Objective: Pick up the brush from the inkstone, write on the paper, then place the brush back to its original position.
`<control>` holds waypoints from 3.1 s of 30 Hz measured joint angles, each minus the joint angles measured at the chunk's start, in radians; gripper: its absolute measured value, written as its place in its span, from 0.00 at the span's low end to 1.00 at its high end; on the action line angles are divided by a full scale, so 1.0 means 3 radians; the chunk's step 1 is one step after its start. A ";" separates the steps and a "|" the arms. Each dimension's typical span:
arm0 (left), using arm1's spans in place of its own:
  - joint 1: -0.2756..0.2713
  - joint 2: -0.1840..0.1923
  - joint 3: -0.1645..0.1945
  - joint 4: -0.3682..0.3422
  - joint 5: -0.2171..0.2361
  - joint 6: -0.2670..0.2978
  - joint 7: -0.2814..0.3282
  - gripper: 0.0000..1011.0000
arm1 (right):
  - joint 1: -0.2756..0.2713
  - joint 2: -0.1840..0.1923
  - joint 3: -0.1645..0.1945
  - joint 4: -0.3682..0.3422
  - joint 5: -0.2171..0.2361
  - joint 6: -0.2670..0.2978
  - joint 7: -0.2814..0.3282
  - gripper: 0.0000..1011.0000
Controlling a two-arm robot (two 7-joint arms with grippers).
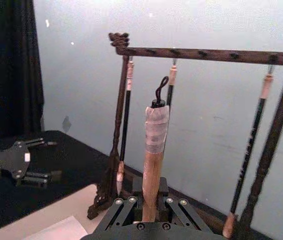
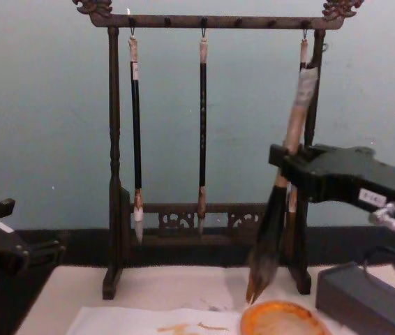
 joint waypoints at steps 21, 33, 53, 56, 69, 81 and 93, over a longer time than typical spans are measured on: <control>0.0000 0.0000 0.0000 0.0000 0.0000 0.0000 0.0000 1.00 | 0.0204 -0.0289 -0.0092 0.0396 -0.0264 -0.0123 0.0277 0.17; 0.0000 0.0000 0.0000 0.0000 0.0000 0.0000 0.0000 1.00 | 0.0203 -0.0395 -0.0057 0.0510 -0.0359 -0.0104 0.0336 0.17; 0.0000 0.0000 0.0000 0.0000 0.0000 0.0000 0.0000 1.00 | 0.0153 -0.0477 0.0060 0.0502 -0.0478 -0.0061 0.0426 0.17; 0.0000 0.0000 0.0000 0.0000 0.0000 0.0000 0.0000 1.00 | 0.0141 -0.0484 0.0075 0.0486 -0.0492 -0.0056 0.0433 0.17; 0.0000 0.0000 0.0000 0.0000 0.0000 0.0000 0.0000 1.00 | 0.0095 -0.0528 0.0152 0.0463 -0.0571 -0.0030 0.0489 0.17; 0.0000 0.0000 0.0000 0.0000 0.0000 0.0000 0.0000 1.00 | 0.0053 -0.0544 0.0187 0.0433 -0.0615 0.0017 0.0530 0.17; 0.0000 0.0000 0.0000 0.0000 0.0000 0.0000 0.0000 1.00 | -0.0043 -0.0488 0.0197 0.0276 -0.0624 0.0073 0.0564 0.17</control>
